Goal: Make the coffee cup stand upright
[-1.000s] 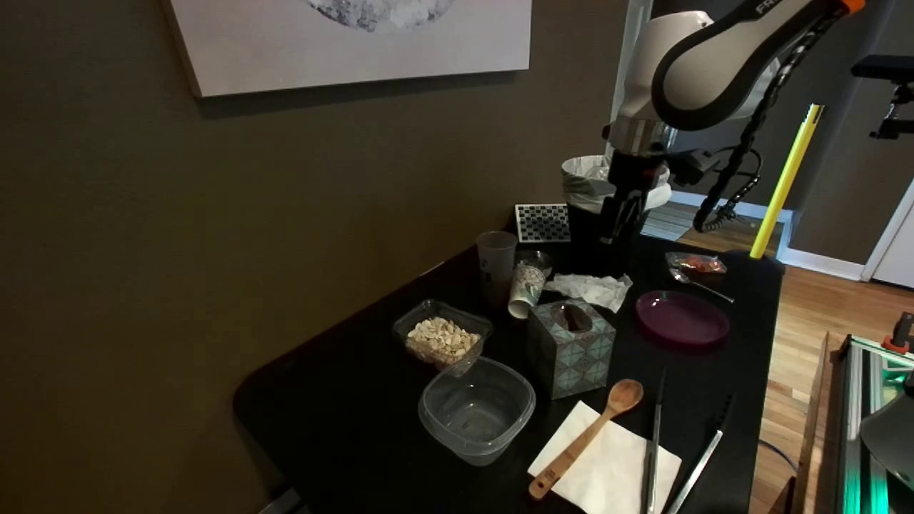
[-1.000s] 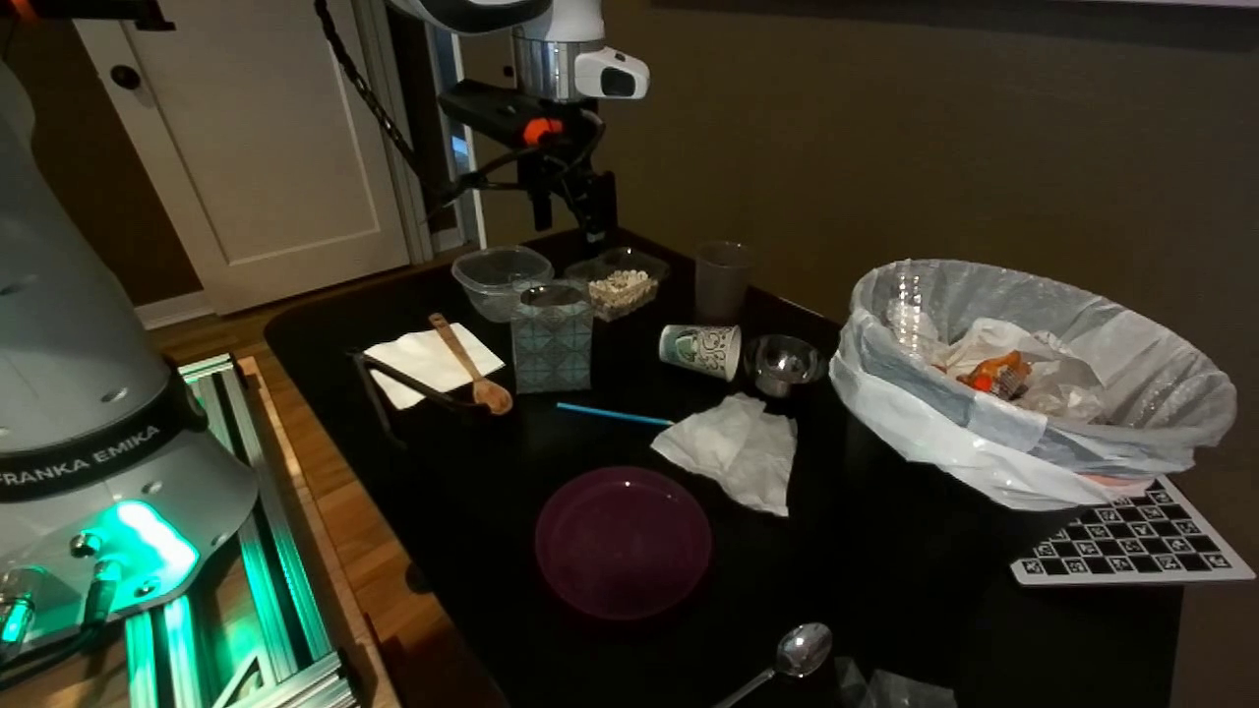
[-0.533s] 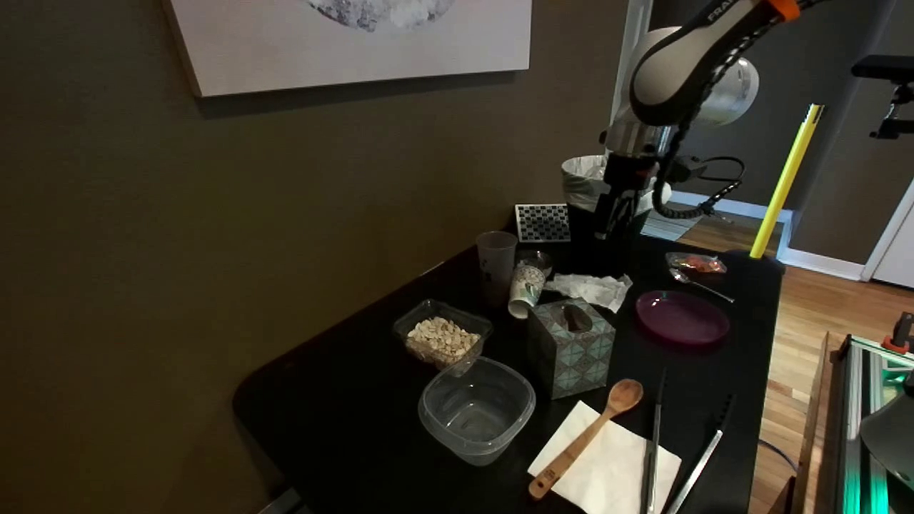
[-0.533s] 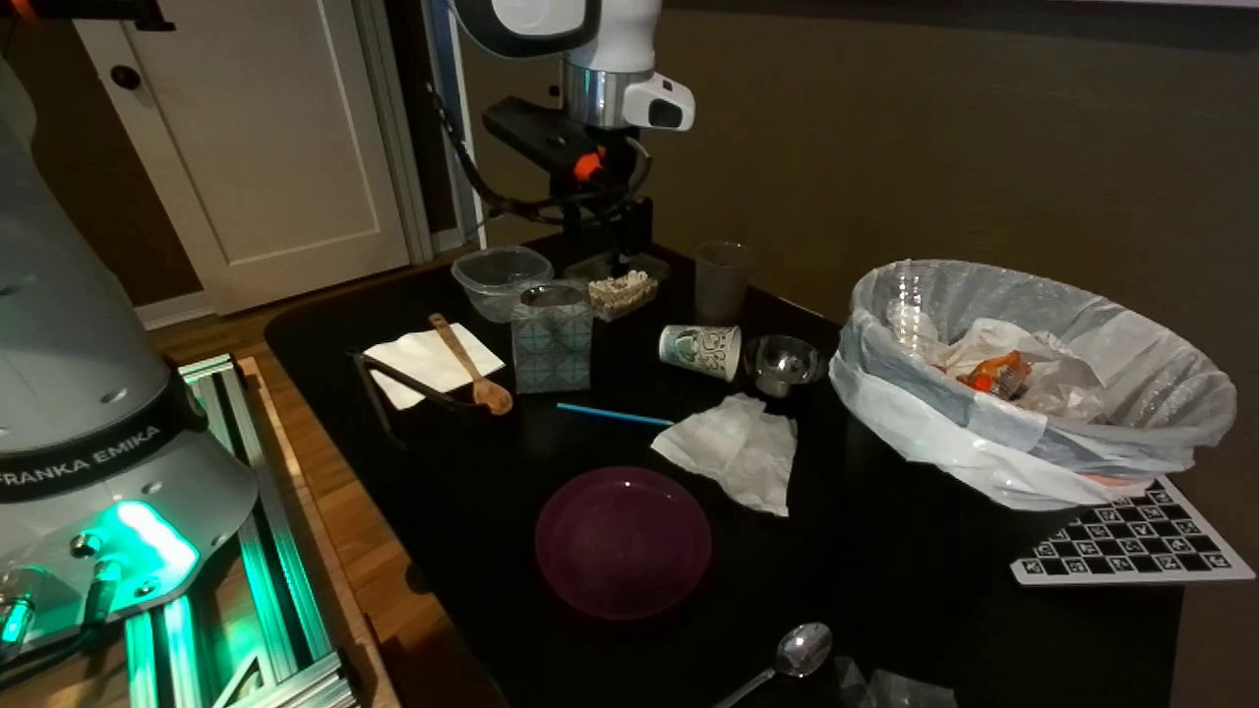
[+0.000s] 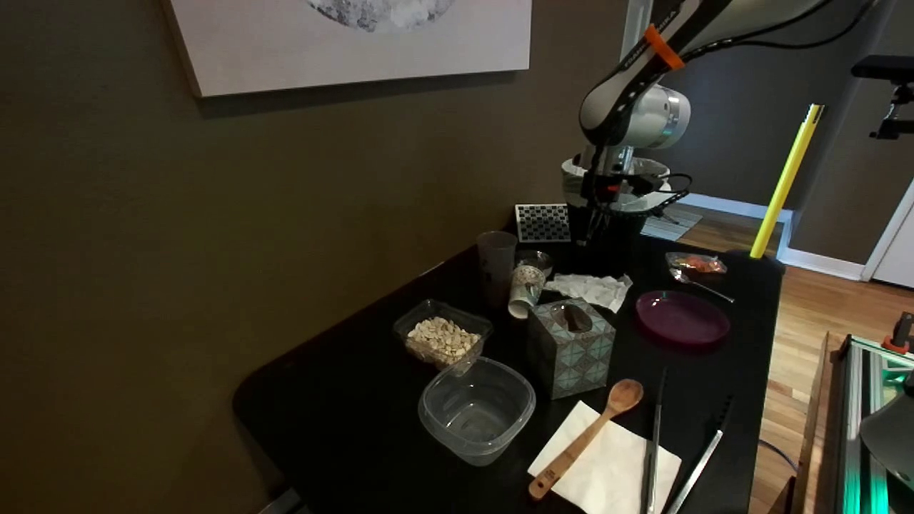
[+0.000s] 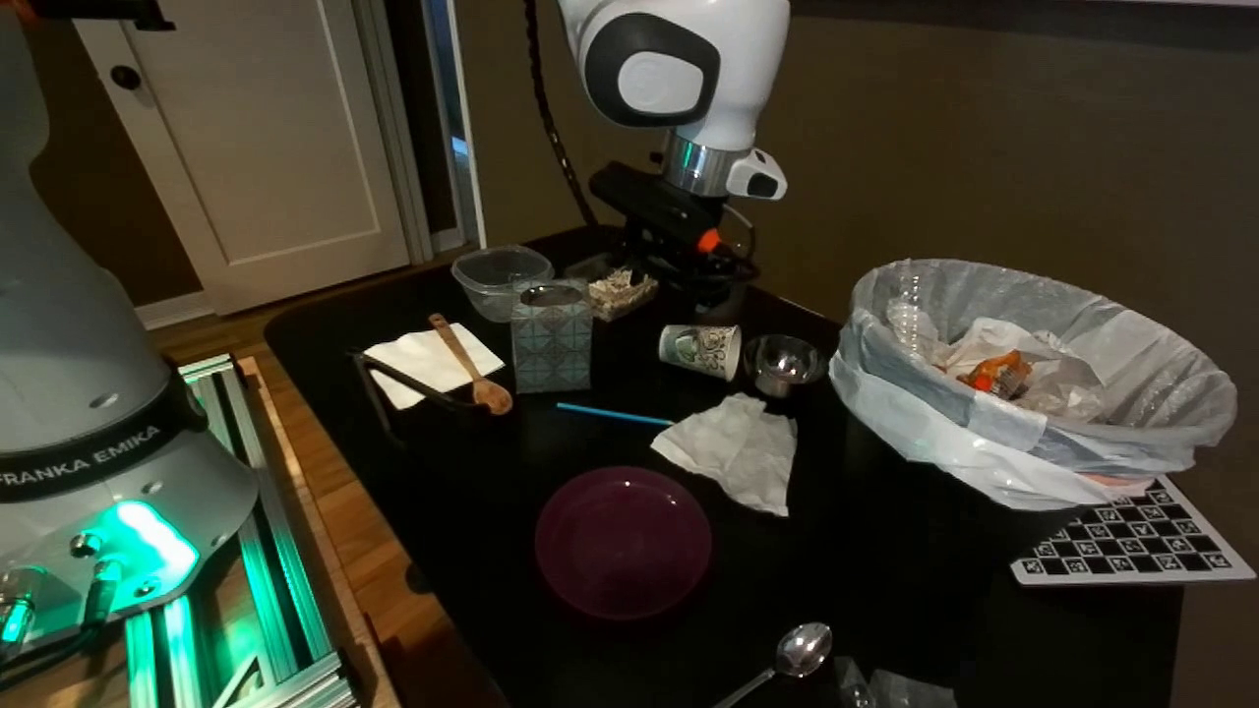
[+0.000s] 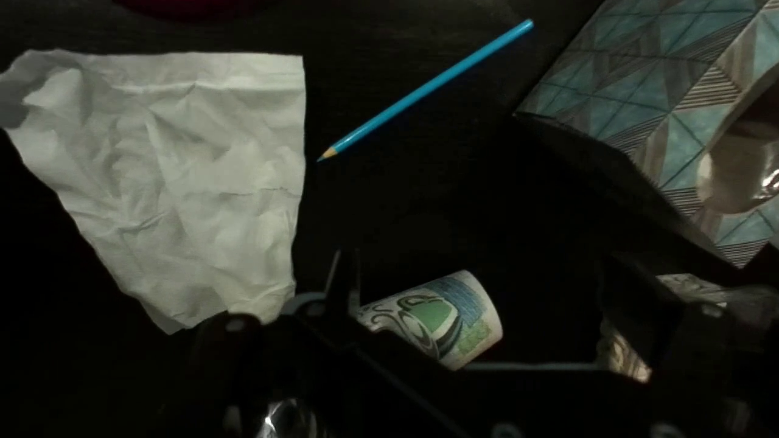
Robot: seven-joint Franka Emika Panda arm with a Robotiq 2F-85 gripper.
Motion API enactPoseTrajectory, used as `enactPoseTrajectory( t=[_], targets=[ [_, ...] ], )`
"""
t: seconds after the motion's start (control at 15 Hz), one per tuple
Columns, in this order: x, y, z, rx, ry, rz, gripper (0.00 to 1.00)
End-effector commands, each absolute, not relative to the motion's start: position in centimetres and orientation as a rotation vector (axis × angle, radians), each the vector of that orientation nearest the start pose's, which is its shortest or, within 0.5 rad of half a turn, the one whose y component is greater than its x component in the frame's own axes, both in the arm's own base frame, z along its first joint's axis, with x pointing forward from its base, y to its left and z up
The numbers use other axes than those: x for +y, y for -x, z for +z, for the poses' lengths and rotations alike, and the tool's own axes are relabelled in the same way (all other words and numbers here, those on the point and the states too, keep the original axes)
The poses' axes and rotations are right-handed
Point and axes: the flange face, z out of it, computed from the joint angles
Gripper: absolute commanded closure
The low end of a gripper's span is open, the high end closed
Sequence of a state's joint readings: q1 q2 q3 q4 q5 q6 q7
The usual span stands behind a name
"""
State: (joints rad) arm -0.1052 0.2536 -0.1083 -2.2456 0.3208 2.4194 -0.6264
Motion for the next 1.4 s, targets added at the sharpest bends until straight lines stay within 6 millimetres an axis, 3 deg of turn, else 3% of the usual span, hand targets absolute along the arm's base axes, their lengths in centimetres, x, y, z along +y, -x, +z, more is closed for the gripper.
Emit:
enactPoseTrajectory(
  t=[0.0, 0.07, 0.53, 0.87, 1.33],
  targets=[
    [-12.5, -55.7, 22.2, -0.331, 2.927, 0.004, 0.0],
    [-11.9, -53.9, 23.6, -0.282, 2.938, -0.004, 0.0],
    [-12.7, -56.0, 21.2, -0.399, 2.865, -0.009, 0.0],
    [-13.1, -56.4, 20.0, -0.57, 2.786, -0.102, 0.0],
    [-13.2, -58.3, 17.7, -0.657, 2.792, -0.295, 0.0]
  ],
)
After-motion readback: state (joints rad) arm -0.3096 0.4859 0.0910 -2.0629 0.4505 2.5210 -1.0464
